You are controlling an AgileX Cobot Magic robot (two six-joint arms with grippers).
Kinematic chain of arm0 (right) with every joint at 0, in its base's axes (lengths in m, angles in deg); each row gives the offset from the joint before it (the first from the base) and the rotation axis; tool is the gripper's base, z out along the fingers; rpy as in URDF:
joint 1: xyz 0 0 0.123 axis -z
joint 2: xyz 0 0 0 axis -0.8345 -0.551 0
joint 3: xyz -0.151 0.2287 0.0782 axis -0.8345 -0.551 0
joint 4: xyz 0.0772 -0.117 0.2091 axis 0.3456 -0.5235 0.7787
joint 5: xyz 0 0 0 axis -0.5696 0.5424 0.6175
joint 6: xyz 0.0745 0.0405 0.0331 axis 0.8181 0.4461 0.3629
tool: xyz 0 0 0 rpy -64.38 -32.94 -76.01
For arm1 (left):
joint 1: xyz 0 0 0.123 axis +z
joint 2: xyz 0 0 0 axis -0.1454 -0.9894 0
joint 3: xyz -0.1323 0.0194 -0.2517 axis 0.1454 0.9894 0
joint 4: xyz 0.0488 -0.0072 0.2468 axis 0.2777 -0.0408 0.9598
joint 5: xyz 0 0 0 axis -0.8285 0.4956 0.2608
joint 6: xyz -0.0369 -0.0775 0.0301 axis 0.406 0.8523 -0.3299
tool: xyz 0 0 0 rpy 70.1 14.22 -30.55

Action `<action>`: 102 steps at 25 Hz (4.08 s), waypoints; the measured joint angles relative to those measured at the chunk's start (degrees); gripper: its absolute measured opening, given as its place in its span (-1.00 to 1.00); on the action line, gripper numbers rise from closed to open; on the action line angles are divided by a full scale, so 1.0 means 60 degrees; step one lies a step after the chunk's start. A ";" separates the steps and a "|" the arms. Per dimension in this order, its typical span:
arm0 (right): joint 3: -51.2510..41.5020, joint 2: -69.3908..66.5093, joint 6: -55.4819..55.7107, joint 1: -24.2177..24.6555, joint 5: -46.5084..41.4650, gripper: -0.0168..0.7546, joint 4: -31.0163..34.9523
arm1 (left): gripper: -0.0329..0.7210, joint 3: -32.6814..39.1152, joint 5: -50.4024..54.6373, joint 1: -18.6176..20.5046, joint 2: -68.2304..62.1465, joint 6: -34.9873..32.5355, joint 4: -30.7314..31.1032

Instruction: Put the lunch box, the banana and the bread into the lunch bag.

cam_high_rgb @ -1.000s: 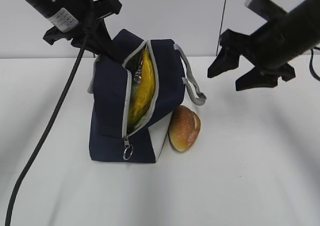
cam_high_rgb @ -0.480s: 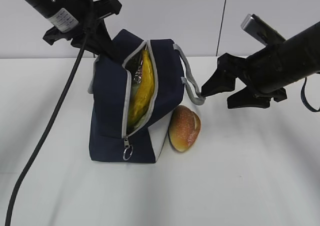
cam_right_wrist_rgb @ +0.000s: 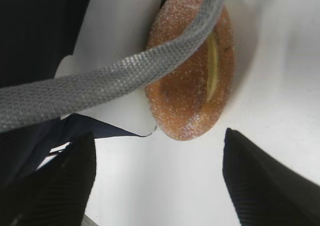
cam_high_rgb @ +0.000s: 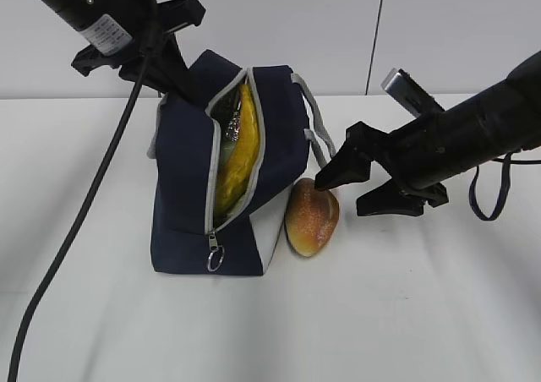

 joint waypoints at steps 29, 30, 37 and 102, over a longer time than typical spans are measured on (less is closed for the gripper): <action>0.0139 -0.2035 -0.2103 0.0000 0.0247 0.76 0.2890 | -0.91 0.0000 0.0058 0.0000 0.0000 0.0000 0.0003; 0.0191 -0.2078 -0.2125 0.0000 0.0202 0.76 0.2907 | -0.91 0.0000 0.0058 0.0000 0.0000 0.0000 0.0003; 0.0772 -0.2523 -0.2235 0.0000 -0.0301 0.66 0.3038 | -0.91 0.0000 0.0077 0.0000 0.0000 -0.0019 0.0010; 0.0879 0.1651 -0.3105 0.0312 -0.3882 0.21 0.6115 | -0.91 0.0000 0.0261 0.0000 0.0000 -0.0034 0.0021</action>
